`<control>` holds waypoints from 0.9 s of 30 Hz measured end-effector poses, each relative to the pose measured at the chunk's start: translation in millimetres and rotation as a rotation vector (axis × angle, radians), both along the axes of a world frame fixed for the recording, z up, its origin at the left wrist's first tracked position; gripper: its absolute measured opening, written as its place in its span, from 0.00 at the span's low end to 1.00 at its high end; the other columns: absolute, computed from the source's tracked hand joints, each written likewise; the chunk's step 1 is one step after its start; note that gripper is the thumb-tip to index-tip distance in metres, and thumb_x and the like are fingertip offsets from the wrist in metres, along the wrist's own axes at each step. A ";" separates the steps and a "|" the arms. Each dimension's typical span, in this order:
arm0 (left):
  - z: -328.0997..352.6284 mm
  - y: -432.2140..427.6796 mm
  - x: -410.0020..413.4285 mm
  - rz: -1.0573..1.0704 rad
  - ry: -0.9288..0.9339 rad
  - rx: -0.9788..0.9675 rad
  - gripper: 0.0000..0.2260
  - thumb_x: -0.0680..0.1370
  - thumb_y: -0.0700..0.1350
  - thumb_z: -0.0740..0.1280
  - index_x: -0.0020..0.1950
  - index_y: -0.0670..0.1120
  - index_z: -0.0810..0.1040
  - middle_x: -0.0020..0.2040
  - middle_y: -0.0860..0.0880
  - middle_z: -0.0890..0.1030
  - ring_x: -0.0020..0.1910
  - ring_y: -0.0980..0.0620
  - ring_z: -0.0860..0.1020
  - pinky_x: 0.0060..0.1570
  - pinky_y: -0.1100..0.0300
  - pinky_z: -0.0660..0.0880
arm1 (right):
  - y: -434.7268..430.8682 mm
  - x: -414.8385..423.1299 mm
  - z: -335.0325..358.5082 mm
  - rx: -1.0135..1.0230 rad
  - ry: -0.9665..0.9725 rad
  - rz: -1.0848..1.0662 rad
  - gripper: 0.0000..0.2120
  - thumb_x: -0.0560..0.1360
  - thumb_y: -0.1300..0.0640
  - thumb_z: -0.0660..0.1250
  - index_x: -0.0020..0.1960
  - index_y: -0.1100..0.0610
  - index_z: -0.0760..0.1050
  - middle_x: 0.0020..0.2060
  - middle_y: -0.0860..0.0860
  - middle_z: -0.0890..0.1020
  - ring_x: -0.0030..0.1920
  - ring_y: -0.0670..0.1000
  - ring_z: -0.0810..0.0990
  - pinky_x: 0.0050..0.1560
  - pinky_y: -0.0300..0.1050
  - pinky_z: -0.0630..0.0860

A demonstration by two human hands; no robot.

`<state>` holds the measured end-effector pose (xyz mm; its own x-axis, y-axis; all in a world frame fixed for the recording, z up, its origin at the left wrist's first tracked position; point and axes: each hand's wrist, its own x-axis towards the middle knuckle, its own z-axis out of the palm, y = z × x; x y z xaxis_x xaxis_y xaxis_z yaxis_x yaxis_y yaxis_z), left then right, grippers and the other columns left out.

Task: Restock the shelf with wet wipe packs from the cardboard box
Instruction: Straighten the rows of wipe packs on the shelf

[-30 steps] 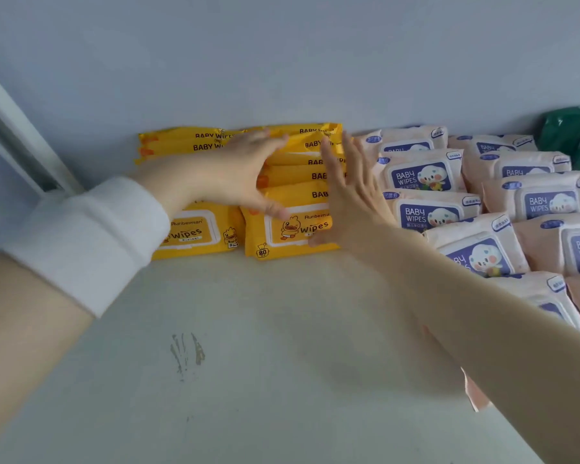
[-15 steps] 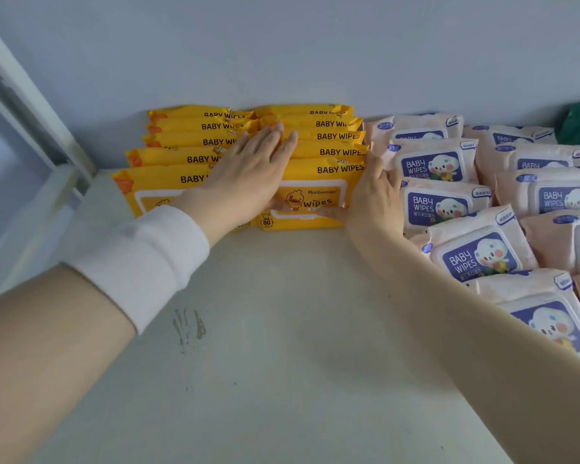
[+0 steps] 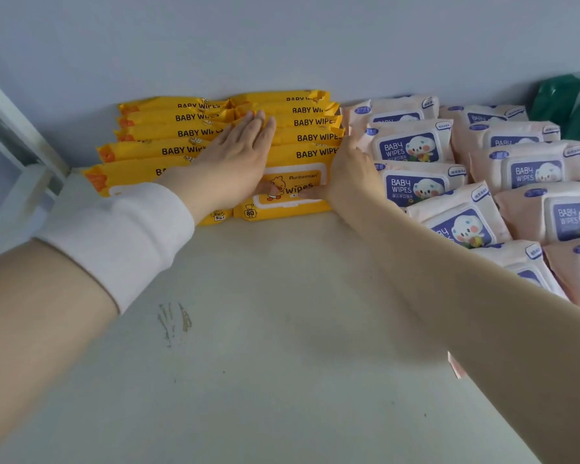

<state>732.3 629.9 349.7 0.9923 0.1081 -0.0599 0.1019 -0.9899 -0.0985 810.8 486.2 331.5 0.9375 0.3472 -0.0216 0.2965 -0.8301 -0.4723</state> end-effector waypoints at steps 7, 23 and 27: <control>24.5 -16.5 12.0 0.110 0.169 -0.026 0.45 0.74 0.62 0.61 0.75 0.41 0.38 0.77 0.40 0.39 0.76 0.44 0.40 0.73 0.49 0.43 | -33.8 15.5 35.4 -0.196 -0.064 0.319 0.43 0.67 0.46 0.74 0.72 0.60 0.57 0.66 0.56 0.70 0.63 0.57 0.72 0.60 0.50 0.71; 9.8 -116.3 166.3 0.171 0.090 -0.306 0.23 0.72 0.56 0.69 0.61 0.44 0.73 0.57 0.45 0.78 0.51 0.43 0.77 0.53 0.49 0.76 | -134.6 114.7 34.4 -0.613 -0.182 0.669 0.33 0.63 0.33 0.68 0.61 0.51 0.69 0.48 0.49 0.76 0.48 0.53 0.75 0.47 0.47 0.72; 14.2 -106.6 170.6 0.186 0.156 -0.351 0.22 0.70 0.60 0.69 0.57 0.49 0.74 0.53 0.50 0.77 0.49 0.48 0.75 0.47 0.54 0.73 | -129.7 119.6 29.6 -0.594 -0.174 0.713 0.31 0.63 0.33 0.68 0.57 0.52 0.70 0.41 0.46 0.75 0.43 0.51 0.73 0.45 0.46 0.72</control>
